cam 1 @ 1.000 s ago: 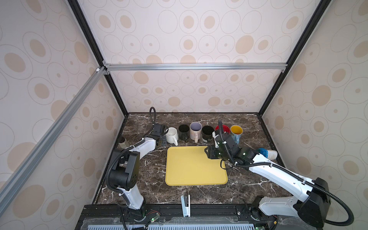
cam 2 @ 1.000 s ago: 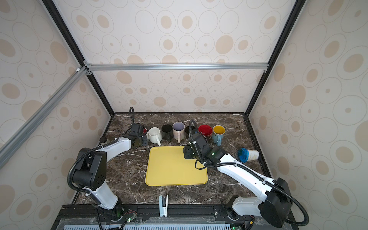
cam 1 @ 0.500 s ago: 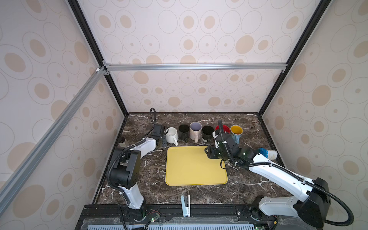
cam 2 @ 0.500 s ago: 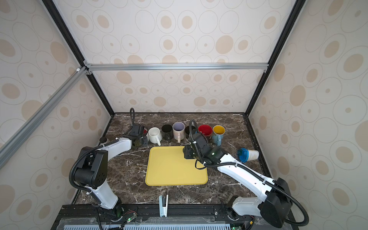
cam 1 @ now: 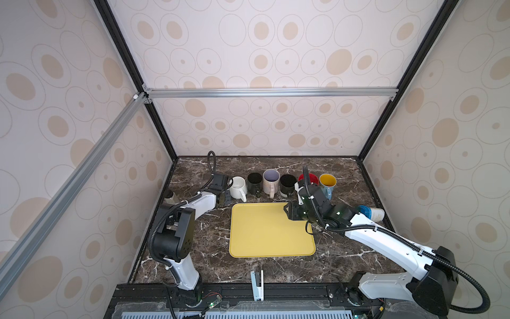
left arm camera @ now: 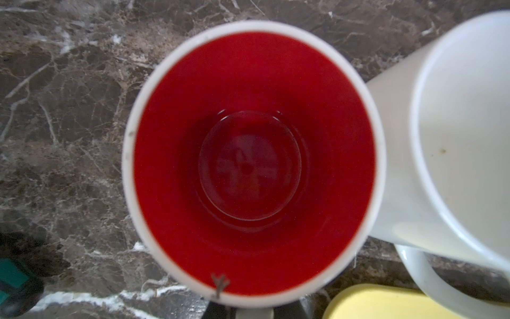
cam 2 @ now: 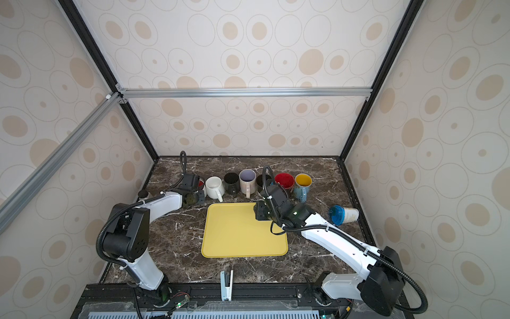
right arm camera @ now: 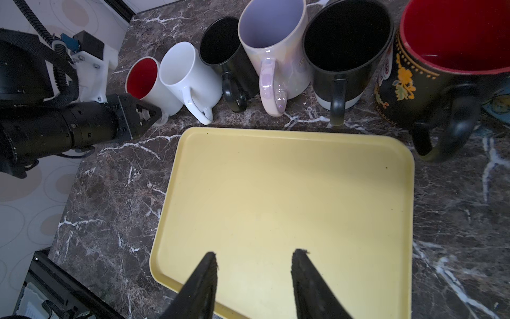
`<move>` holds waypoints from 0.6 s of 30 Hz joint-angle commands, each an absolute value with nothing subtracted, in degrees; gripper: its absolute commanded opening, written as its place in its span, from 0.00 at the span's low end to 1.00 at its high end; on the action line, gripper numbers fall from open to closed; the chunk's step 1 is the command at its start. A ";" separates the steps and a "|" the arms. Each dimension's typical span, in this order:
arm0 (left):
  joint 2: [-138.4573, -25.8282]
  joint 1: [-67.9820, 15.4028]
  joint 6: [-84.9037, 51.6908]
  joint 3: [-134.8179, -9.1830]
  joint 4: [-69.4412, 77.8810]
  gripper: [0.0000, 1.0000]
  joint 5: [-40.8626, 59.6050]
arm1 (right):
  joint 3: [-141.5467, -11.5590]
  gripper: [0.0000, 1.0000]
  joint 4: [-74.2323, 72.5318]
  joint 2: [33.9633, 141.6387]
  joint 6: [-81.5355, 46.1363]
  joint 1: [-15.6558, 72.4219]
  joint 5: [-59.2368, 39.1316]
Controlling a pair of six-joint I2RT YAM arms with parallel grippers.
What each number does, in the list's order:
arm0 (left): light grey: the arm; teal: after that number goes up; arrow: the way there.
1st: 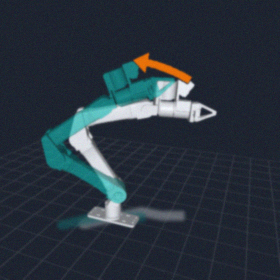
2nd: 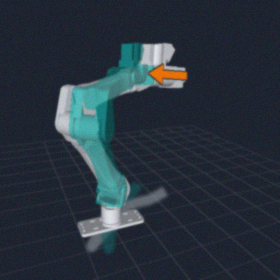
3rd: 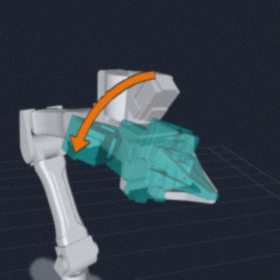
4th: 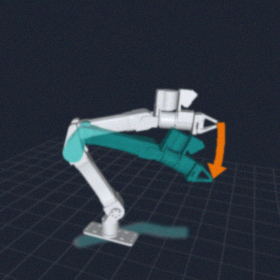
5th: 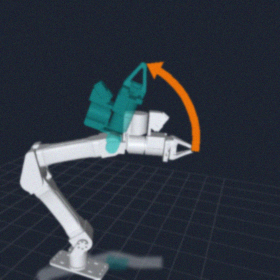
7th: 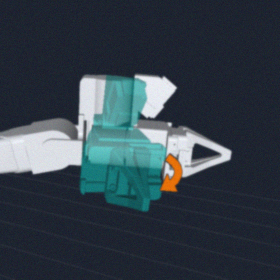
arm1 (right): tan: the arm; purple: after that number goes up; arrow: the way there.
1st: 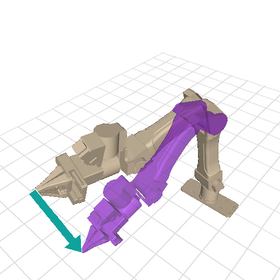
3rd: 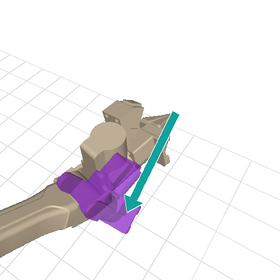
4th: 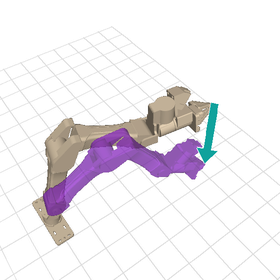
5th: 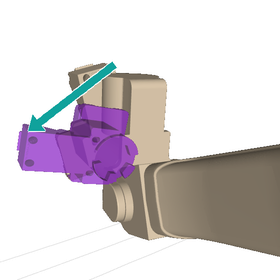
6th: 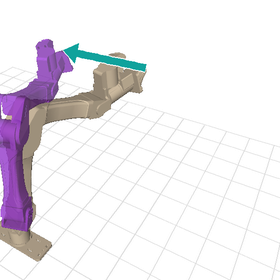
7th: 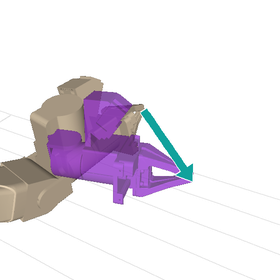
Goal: Turn the mug right side up
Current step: 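Lower the red-lined white mug upright beside the white mug with the left gripper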
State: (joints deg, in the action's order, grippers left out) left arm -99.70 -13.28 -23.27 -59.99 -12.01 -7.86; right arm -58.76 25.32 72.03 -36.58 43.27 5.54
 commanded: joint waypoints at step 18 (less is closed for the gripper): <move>-98.03 -13.17 -22.45 -59.93 -8.01 0.28 -7.33 | -57.66 0.46 25.19 72.12 -36.71 42.74 4.83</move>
State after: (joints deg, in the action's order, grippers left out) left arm -99.53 -13.28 -23.18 -59.37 -10.07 -7.35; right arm -58.26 25.23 72.10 -36.58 43.05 4.71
